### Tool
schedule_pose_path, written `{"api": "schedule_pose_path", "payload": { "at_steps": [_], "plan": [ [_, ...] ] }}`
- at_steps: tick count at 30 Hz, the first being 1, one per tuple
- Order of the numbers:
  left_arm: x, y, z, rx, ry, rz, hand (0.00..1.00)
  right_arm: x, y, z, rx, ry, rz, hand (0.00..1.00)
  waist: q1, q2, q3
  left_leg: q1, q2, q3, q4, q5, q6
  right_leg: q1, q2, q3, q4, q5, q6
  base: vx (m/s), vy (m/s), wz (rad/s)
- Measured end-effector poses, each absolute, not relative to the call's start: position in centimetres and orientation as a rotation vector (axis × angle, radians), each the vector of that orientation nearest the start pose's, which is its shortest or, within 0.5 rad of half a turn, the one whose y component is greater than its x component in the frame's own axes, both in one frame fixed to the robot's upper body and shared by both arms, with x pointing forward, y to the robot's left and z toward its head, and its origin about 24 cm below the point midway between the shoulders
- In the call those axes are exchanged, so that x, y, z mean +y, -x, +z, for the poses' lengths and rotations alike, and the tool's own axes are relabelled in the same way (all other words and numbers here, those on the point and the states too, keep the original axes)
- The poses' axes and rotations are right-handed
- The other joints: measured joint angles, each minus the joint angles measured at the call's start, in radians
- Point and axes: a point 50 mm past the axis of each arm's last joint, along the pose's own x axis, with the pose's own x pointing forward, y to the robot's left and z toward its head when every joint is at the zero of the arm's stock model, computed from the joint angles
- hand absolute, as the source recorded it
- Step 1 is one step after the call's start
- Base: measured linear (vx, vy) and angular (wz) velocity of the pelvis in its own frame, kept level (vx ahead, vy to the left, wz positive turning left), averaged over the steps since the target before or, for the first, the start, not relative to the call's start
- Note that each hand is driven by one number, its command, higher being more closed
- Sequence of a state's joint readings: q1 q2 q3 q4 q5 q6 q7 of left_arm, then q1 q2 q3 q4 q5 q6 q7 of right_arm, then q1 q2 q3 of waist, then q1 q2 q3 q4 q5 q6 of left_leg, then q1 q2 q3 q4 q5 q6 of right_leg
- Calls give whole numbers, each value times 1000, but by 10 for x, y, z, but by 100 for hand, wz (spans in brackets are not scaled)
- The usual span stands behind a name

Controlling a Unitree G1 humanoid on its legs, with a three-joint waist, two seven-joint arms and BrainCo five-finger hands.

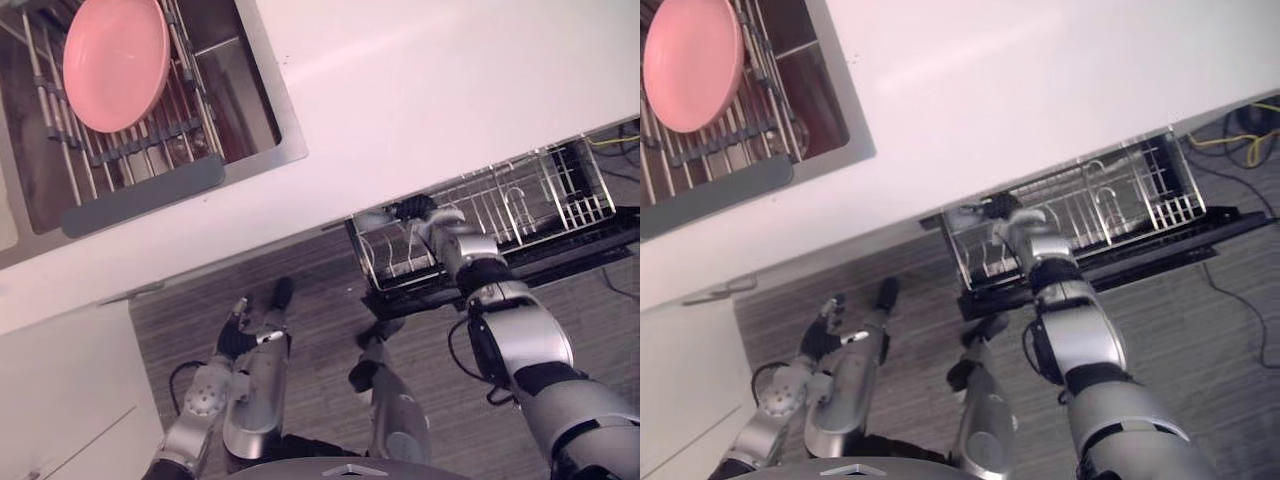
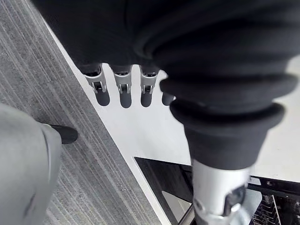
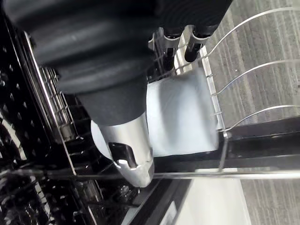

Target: Walk over to the sink, pick up the cup, carry it to the dishwasher, place the cup inside the dishwasher, then close the dishwasher door

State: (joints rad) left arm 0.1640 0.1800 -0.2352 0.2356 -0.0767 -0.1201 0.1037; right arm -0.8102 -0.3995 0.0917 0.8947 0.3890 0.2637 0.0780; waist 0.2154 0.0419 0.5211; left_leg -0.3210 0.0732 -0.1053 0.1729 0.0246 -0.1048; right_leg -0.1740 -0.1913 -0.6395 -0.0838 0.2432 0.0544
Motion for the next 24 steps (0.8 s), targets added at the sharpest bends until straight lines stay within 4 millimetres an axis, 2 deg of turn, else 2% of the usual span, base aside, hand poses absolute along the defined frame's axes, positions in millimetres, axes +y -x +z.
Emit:
{"api": "schedule_pose_path", "payload": {
  "at_steps": [2, 5, 7, 9, 13, 16, 18, 20, 22, 24],
  "plan": [
    [156, -195, -39, 294, -122, -55, 0, -218, -371, 68, 365, 3, 3, 0, -13, -16, -1, 15, 4, 17, -2, -4, -1, 3, 3, 18, 0, -2, -1, 6, 21, -28],
    [161, -191, -40, 303, -137, -31, 0, -219, -358, 58, 336, -9, -3, 0, -37, -39, -11, 32, 9, 29, -8, -7, -3, 7, 8, 31, 0, -12, 7, 19, 4, -18],
    [165, -185, -44, 325, -141, -19, 0, -214, -346, 42, 341, -46, -2, 0, -49, -71, -34, 59, 14, 44, -24, -9, -6, 18, 11, 46, 0, -16, 9, 62, 9, -19],
    [168, -176, -50, 361, -149, -6, 0, -206, -329, 18, 384, -84, 7, 0, -54, -104, -95, 67, 16, 56, -29, -18, -4, 17, 12, 57, 0, -20, 11, 106, 27, -14],
    [173, -168, -64, 426, -166, 5, 0, -201, -293, -24, 509, -102, -4, 0, -57, -121, -177, 117, 12, 59, -39, -32, -4, 60, 9, 59, 0, -28, 5, 108, 30, -3],
    [178, -161, -74, 472, -200, 5, 0, -197, -274, -37, 533, -121, 7, 0, -64, -119, -231, 158, 10, 78, -53, -38, -3, 80, 6, 80, 0, -33, 9, 67, 33, -15],
    [179, -158, -79, 497, -201, 6, 0, -196, -268, -36, 506, -138, 2, 0, -75, -114, -243, 170, 10, 79, -54, -40, -2, 90, 5, 83, 0, -36, 13, 19, 14, -12],
    [182, -147, -92, 563, -203, 21, 0, -196, -259, -26, 405, -193, -28, 0, -99, -104, -267, 188, 10, 81, -55, -46, -3, 105, 5, 86, -1, -47, 21, 4, 10, -6],
    [185, -137, -103, 612, -179, 74, 0, -200, -253, -8, 265, -234, -94, 0, -118, -95, -300, 193, 11, 90, -56, -51, -2, 104, 5, 95, -2, -48, 22, 0, 14, -17],
    [195, -126, -110, 633, -137, 192, 0, -212, -245, 25, 44, -252, -211, 0, -129, -86, -331, 209, 18, 131, -62, -71, 1, 103, 7, 132, -7, -56, 24, -38, 16, -40]
  ]
}}
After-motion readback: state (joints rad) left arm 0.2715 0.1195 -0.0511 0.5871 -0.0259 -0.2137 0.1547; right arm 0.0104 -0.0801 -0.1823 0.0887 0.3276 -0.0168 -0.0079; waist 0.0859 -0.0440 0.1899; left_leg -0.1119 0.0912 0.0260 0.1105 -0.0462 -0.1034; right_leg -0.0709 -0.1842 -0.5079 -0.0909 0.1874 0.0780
